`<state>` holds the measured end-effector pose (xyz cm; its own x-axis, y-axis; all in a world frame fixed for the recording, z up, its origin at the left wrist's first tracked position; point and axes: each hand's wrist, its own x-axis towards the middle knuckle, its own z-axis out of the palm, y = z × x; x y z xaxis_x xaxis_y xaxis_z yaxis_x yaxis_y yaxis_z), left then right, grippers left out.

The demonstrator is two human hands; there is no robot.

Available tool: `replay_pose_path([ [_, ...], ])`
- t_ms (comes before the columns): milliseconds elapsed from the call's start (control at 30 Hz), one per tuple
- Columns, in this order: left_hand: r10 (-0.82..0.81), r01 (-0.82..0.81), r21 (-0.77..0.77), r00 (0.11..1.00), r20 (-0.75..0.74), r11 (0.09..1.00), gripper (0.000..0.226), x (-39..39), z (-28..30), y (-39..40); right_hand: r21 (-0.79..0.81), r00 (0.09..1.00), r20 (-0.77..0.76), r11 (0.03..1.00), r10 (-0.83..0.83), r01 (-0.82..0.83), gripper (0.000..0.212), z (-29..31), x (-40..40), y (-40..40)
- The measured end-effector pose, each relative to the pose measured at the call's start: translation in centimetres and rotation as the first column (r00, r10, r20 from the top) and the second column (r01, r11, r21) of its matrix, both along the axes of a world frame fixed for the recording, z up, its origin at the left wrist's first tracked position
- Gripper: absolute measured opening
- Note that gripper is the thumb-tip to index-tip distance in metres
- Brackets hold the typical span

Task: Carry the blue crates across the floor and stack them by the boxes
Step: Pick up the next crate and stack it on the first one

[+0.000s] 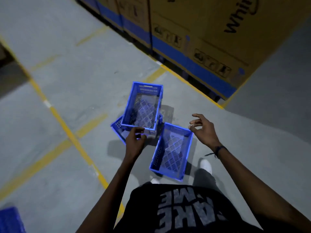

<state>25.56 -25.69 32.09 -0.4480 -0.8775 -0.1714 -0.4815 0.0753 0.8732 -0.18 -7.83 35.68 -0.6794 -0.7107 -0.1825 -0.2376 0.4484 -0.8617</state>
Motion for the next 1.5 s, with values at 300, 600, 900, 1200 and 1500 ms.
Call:
replay_pose_path([
  [300, 0.388, -0.389, -0.022, 0.912, 0.132, 0.921, 0.019, -9.5, -3.0, 9.4, 0.133, 0.848, 0.0, 0.84, 0.53, -0.526, 0.044, -4.2, -16.4, -5.1],
  [600, 0.539, -0.596, 0.076, 0.768, 0.347, 0.8, 0.041, -14.6, -3.7, 20.0, 0.287, 0.576, 0.05, 0.541, 0.816, -0.79, 0.048, -4.9, -23.2, -5.1],
  [900, 0.459, -0.638, 0.215, 0.711, 0.532, 0.739, 0.06, -13.1, -16.3, 23.2, 0.514, 0.441, 0.075, 0.344, 0.895, -0.786, 0.068, -17.9, -23.8, -7.9],
  [1200, 0.401, -0.662, 0.289, 0.684, 0.609, 0.691, 0.075, -11.8, -44.1, 23.3, 0.612, 0.356, 0.084, 0.233, 0.931, -0.755, 0.079, -46.3, -24.2, -9.4],
  [1500, 0.471, -0.743, 0.233, 0.6, 0.647, 0.627, 0.077, -9.8, -63.3, 23.1, 0.601, 0.35, 0.049, 0.252, 0.935, -0.758, 0.104, -64.2, -24.5, -11.4],
])
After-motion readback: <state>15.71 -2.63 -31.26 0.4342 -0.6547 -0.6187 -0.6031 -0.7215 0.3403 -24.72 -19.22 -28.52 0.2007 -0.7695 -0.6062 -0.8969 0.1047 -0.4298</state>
